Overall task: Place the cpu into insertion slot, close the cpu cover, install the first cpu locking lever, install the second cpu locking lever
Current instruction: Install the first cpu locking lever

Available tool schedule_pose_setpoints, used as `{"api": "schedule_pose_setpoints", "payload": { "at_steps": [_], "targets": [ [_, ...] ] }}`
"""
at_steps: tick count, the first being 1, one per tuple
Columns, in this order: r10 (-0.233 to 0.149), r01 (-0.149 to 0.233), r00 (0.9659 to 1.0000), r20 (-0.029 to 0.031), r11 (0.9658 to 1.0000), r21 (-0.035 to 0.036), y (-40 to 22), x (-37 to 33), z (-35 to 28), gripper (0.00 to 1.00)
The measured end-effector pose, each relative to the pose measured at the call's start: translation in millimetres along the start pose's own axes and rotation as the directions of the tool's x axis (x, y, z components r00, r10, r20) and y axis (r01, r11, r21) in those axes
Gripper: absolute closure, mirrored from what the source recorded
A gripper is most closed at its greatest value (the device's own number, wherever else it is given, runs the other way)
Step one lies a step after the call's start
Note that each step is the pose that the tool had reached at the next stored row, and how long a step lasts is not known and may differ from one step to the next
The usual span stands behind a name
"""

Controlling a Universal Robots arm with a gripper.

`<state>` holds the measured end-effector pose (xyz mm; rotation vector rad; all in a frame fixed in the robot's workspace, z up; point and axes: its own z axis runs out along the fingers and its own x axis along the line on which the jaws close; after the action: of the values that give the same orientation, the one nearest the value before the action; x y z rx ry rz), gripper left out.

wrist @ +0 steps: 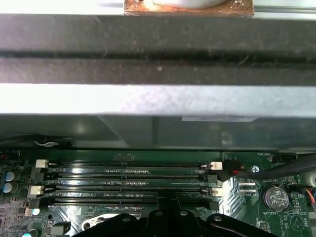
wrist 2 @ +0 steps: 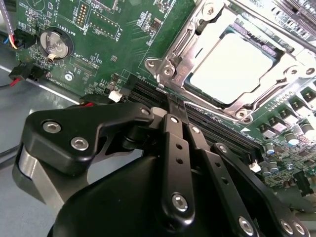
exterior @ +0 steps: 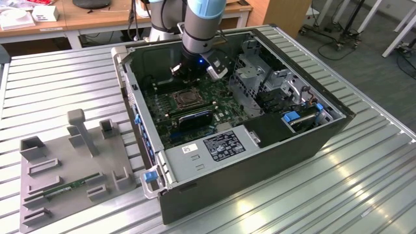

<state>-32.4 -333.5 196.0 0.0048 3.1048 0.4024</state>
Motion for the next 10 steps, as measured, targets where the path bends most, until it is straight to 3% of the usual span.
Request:
{"api": "schedule_pose_setpoints", "payload": {
  "at_steps": [6, 10],
  "targets": [
    [0.000, 0.000, 1.0000, 0.0001, 1.0000, 0.0010, 0.0, 0.0, 0.3, 0.89],
    [0.000, 0.000, 1.0000, 0.0001, 1.0000, 0.0059, 0.0, 0.0, 0.3, 0.89]
  ]
}}
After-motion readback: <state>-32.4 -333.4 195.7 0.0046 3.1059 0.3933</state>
